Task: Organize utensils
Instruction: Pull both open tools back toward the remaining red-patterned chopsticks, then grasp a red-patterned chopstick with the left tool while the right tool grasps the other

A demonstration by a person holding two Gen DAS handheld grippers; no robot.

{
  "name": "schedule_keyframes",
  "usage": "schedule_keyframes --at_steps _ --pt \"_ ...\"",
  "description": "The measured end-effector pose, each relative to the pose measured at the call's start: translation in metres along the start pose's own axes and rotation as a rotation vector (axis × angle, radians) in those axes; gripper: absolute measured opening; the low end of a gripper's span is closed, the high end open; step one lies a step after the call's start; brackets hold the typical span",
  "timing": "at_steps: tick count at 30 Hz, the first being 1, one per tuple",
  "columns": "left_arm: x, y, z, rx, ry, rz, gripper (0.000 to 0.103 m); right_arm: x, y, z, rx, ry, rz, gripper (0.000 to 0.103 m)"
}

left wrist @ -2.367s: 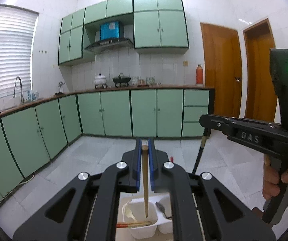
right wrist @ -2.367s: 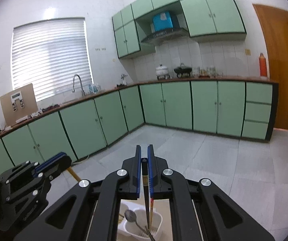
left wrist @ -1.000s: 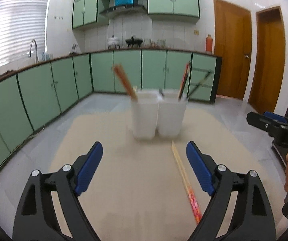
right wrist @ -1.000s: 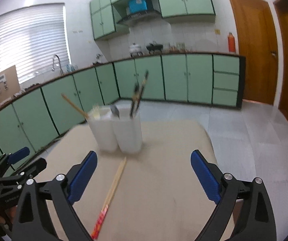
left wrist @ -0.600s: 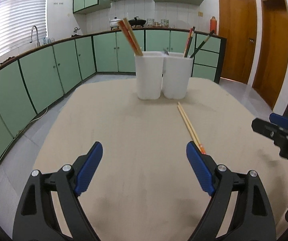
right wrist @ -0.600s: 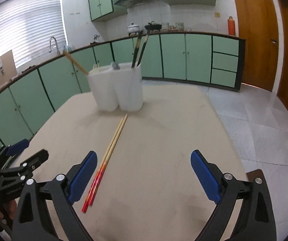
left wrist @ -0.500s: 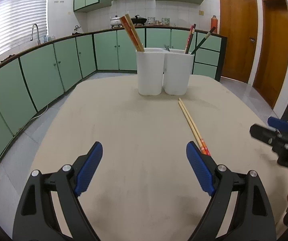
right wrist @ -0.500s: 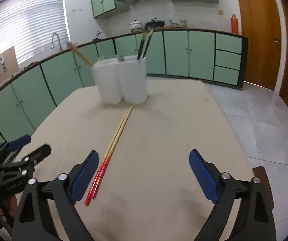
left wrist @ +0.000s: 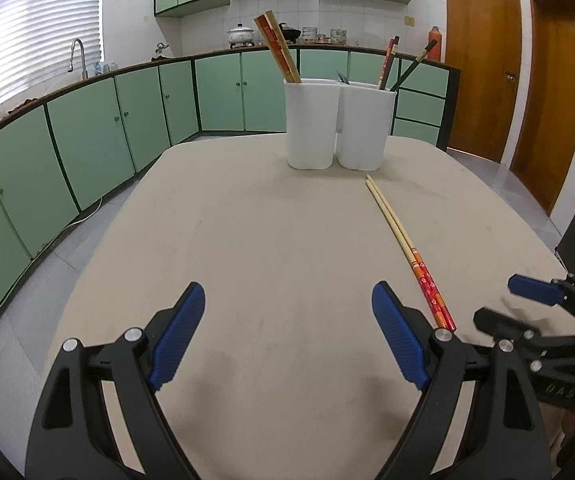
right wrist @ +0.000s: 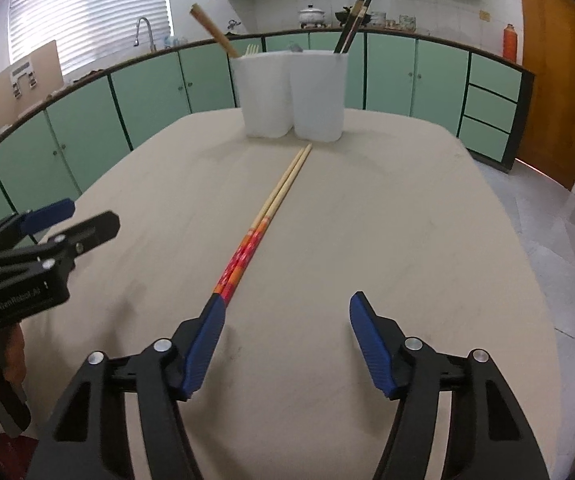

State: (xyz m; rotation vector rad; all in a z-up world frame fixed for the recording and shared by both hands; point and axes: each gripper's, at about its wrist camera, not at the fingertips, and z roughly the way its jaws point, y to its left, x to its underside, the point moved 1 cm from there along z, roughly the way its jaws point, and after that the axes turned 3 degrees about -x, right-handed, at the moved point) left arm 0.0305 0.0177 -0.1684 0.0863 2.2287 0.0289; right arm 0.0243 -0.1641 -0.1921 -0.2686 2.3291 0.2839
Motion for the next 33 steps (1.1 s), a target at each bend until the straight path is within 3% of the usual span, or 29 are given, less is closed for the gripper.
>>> schedule_keyframes --at_steps 12,24,33 --pt "0.001 0.002 0.004 -0.009 0.012 -0.008 0.083 0.004 0.006 0.009 0.019 0.017 0.019 0.055" --pt "0.006 0.003 0.01 -0.009 0.041 -0.015 0.083 0.004 0.016 0.014 0.029 0.018 0.012 0.054" --pt "0.005 0.003 0.011 -0.008 0.05 -0.023 0.083 -0.001 0.004 0.016 0.077 0.015 0.071 0.048"
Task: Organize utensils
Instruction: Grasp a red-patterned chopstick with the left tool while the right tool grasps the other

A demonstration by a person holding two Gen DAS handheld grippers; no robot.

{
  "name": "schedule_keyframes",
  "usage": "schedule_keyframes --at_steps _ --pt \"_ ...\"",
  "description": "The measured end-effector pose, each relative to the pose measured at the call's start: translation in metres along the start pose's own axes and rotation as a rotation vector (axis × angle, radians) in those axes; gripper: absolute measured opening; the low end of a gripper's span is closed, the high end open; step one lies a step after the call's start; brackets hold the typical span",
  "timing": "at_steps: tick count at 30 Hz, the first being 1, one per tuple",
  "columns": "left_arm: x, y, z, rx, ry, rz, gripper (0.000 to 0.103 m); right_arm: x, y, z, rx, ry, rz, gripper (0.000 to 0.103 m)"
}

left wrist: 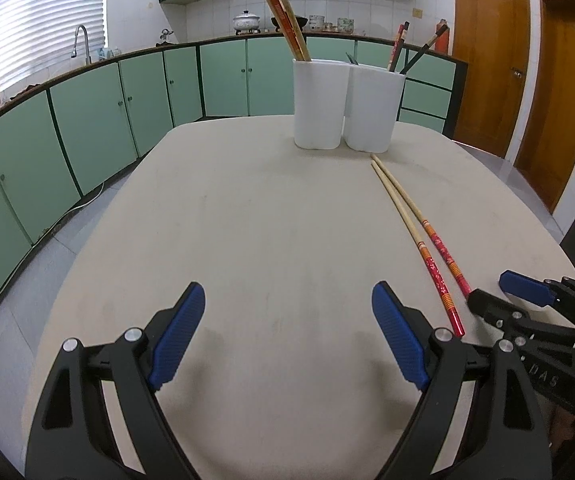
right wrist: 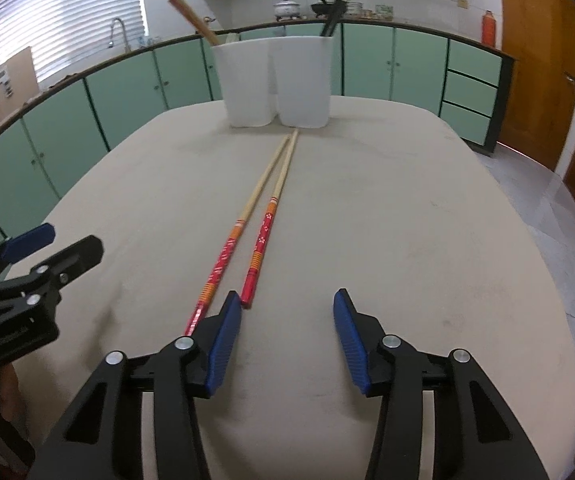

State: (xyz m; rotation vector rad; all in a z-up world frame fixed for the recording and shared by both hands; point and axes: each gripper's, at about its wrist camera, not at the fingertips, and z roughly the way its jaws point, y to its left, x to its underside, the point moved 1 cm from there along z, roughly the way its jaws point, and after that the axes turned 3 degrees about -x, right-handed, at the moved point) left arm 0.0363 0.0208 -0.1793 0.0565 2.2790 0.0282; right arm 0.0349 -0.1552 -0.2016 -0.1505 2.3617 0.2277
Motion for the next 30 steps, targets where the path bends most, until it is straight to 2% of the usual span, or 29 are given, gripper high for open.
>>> schedule_keyframes --at_steps 3,8,10,14,16,17,23,30 --pt "0.0 0.0 0.0 0.001 0.0 0.0 0.083 -0.001 -0.007 -0.002 0.014 -0.003 0.018 0.048" --pt "0.001 -0.001 0.001 0.004 0.002 0.005 0.083 -0.001 -0.009 -0.003 -0.049 -0.009 0.052 0.047" --pt "0.0 -0.003 0.0 0.004 0.001 0.009 0.083 0.0 -0.005 -0.001 -0.053 -0.007 0.037 0.038" --pt "0.001 -0.004 0.0 0.006 0.002 0.009 0.083 -0.002 -0.003 0.002 -0.05 -0.009 0.025 0.026" --pt "0.001 -0.005 0.0 0.01 0.003 0.01 0.083 -0.003 -0.005 0.004 -0.051 -0.011 0.03 0.009" --pt "0.001 -0.006 0.0 0.011 0.003 0.011 0.083 -0.004 -0.007 0.005 -0.057 -0.01 0.037 0.006" --pt "0.003 -0.02 -0.002 0.037 0.001 0.028 0.083 -0.002 -0.018 0.0 -0.063 -0.02 0.08 0.006" --pt "0.008 -0.053 -0.006 0.108 -0.003 0.082 0.079 -0.001 -0.034 -0.012 -0.035 -0.044 0.114 0.006"
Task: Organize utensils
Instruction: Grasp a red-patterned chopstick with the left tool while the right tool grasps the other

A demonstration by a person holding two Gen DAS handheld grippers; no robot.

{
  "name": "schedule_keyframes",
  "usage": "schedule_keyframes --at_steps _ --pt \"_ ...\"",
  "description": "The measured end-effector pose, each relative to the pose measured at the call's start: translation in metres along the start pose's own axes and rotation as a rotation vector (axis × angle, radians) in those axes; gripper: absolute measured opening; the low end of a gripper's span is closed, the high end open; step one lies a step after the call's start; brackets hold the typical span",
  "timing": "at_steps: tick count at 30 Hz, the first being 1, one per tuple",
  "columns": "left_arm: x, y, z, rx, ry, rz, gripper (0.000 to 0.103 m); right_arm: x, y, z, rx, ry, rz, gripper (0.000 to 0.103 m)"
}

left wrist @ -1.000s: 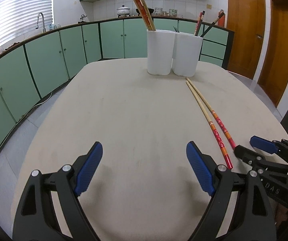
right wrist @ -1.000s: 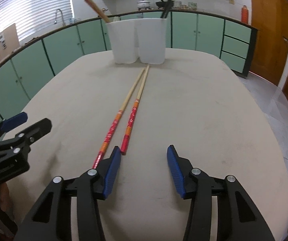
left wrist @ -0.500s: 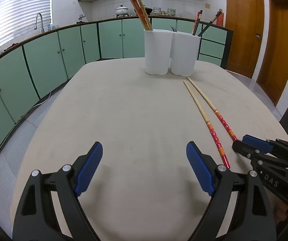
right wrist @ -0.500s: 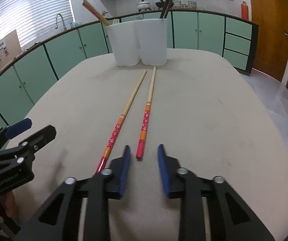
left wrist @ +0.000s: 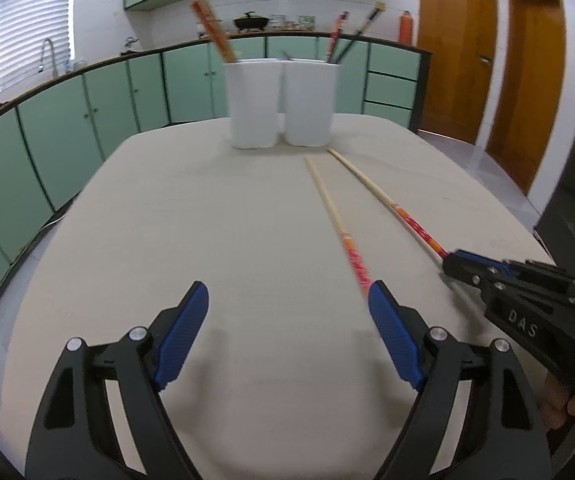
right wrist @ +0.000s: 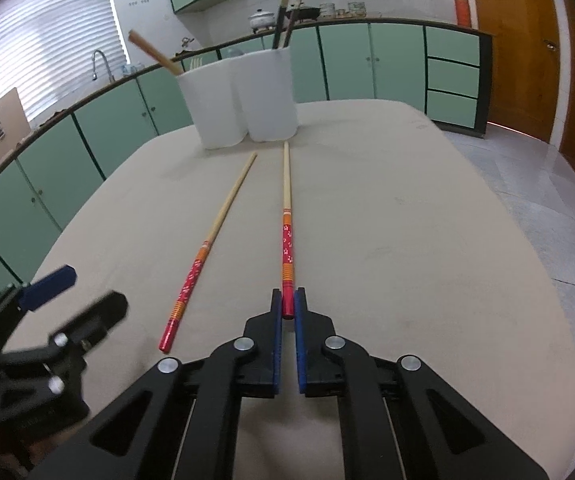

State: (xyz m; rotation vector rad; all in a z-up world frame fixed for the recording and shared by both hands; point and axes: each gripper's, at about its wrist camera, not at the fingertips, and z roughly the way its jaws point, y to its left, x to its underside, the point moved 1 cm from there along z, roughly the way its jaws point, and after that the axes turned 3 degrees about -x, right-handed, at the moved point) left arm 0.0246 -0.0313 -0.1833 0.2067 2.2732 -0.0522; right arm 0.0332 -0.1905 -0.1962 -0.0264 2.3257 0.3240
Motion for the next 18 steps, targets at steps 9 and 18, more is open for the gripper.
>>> schedule_keyframes --at_steps 9,18 --pt "0.007 -0.024 0.02 0.041 0.062 0.009 0.056 -0.006 -0.006 -0.014 -0.003 -0.037 0.012 0.006" --pt "0.004 -0.028 0.025 0.039 0.076 -0.009 0.051 -0.009 -0.006 -0.019 -0.001 -0.061 0.015 0.006"
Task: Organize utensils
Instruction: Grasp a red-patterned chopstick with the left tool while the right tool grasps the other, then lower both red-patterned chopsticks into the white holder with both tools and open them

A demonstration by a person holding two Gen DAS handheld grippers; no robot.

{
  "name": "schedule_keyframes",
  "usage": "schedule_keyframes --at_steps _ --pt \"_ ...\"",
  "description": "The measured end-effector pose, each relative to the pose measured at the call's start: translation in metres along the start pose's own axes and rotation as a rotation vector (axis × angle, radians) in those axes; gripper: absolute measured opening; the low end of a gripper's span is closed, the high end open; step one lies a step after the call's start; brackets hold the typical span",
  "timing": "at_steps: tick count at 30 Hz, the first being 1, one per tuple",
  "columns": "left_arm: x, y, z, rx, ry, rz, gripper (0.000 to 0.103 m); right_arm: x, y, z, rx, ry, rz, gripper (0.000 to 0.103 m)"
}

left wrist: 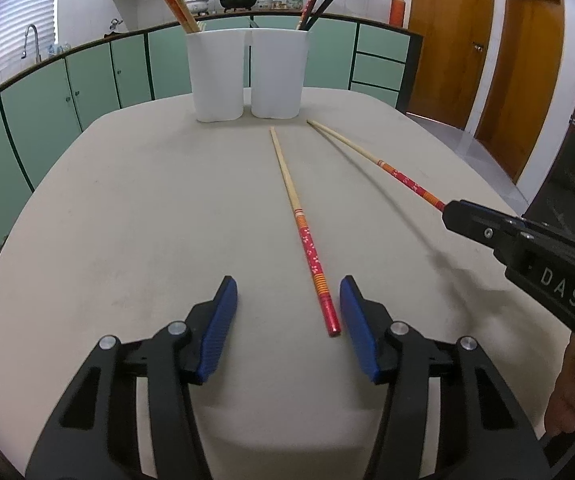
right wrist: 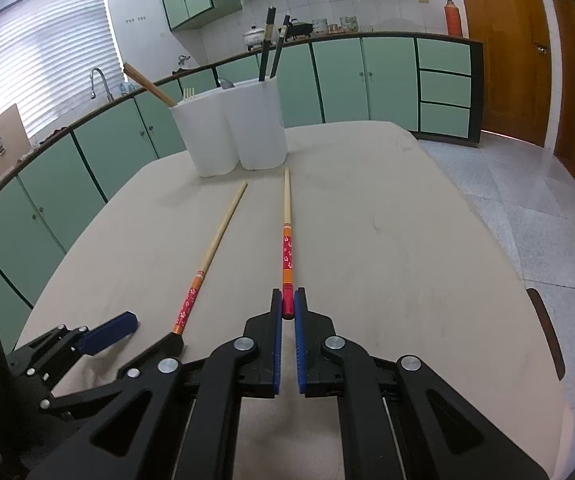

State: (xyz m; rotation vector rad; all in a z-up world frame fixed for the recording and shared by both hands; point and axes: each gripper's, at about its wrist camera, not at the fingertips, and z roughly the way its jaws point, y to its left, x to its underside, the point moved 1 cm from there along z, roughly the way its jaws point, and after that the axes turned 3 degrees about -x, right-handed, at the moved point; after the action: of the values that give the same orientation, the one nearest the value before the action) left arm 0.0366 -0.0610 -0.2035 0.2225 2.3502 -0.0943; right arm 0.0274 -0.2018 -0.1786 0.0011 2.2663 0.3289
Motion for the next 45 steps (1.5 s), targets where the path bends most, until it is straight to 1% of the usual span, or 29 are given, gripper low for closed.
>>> schedule_keyframes --at_steps 1,2,3,5,6,10,12,18,22,27,32,37,41,45 --pt "0.0 -0.001 0.001 -0.007 0.002 0.005 0.043 -0.001 0.001 0.0 0.002 -0.003 -0.004 0.006" --pt "0.0 -0.004 0.002 -0.015 0.0 0.014 0.032 -0.002 0.001 0.0 0.003 -0.005 -0.005 0.006" --pt "0.0 -0.004 0.002 -0.016 -0.003 0.018 0.027 -0.002 0.001 0.0 0.002 -0.006 -0.006 0.006" --pt "0.0 -0.005 0.003 -0.008 -0.005 0.023 0.009 -0.002 0.002 -0.001 0.003 -0.008 -0.007 0.006" --pt "0.0 -0.005 0.003 -0.002 -0.003 0.022 0.005 -0.003 0.002 -0.001 0.004 -0.009 -0.009 0.006" --pt "-0.002 -0.001 0.001 0.015 -0.003 0.005 0.005 -0.005 0.003 -0.002 0.007 -0.014 -0.015 0.006" --pt "-0.005 0.0 -0.004 0.02 -0.019 0.007 0.005 -0.007 0.004 -0.005 0.011 -0.021 -0.026 0.006" --pt "-0.019 0.009 -0.032 0.002 -0.09 0.019 0.005 -0.019 0.008 -0.017 0.011 -0.056 -0.058 0.006" --pt "-0.037 0.016 -0.049 -0.013 -0.136 0.019 0.005 -0.033 0.01 -0.029 0.017 -0.085 -0.083 0.006" --pt "-0.068 0.024 -0.076 -0.012 -0.214 0.018 0.005 -0.061 0.012 -0.047 -0.002 -0.133 -0.103 0.006" --pt "-0.101 0.03 -0.095 0.018 -0.275 0.006 0.005 -0.091 0.013 -0.059 -0.055 -0.157 -0.09 0.006" --pt "-0.129 0.035 -0.099 0.043 -0.288 -0.001 0.005 -0.127 0.015 -0.066 -0.108 -0.162 -0.09 0.006" --pt "-0.145 0.041 -0.102 0.055 -0.297 -0.003 0.005 -0.153 0.017 -0.065 -0.154 -0.143 -0.096 0.006" --pt "-0.159 0.044 -0.105 0.049 -0.287 0.006 0.005 -0.17 0.025 -0.064 -0.164 -0.136 -0.136 0.006"
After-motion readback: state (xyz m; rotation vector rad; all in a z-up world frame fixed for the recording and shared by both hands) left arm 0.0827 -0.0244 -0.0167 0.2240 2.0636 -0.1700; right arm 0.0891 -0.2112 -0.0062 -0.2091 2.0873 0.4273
